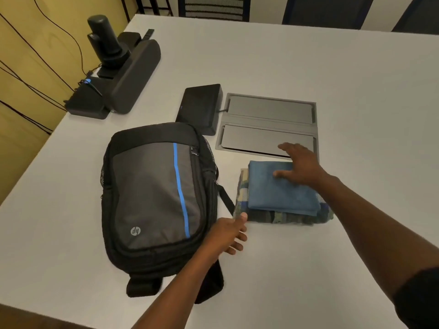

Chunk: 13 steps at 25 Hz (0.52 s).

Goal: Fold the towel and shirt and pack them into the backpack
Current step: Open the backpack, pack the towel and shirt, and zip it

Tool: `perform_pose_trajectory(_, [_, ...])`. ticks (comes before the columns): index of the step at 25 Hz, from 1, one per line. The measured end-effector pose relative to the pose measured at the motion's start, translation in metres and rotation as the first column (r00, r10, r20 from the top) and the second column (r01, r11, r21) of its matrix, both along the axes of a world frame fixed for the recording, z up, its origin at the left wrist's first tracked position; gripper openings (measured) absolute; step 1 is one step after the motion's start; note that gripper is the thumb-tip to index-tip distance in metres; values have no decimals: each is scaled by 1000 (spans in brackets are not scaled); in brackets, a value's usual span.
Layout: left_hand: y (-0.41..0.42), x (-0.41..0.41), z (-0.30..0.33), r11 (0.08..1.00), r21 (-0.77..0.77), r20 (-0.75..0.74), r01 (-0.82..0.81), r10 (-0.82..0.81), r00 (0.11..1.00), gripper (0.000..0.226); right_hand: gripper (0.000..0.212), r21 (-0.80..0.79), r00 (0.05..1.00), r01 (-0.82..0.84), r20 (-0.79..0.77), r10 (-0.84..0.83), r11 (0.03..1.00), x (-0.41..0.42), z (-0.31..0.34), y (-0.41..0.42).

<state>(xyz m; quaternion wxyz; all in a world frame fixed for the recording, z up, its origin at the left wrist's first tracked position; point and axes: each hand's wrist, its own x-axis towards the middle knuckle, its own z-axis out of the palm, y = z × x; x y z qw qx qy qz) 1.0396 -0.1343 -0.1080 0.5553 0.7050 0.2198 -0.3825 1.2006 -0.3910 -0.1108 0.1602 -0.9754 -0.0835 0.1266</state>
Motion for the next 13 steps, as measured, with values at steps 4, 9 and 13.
perform_pose_trajectory(4, [-63, -12, -24, 962, -218, -227, -163, 112, 967, 97, 106, -67, 938, -50, -345, 23, 996, 15, -28, -14])
perform_pose_trajectory(9, [-106, -2, -38, 892, -252, -166, -376, 342, 925, 123, 82, 76, 890, 82, -455, -39, 994, -7, -37, -21])
perform_pose_trajectory(13, [-102, 14, -46, 899, -160, 32, -408, 418, 908, 86, 87, 94, 855, 294, -472, -218, 951, -46, -38, -31])
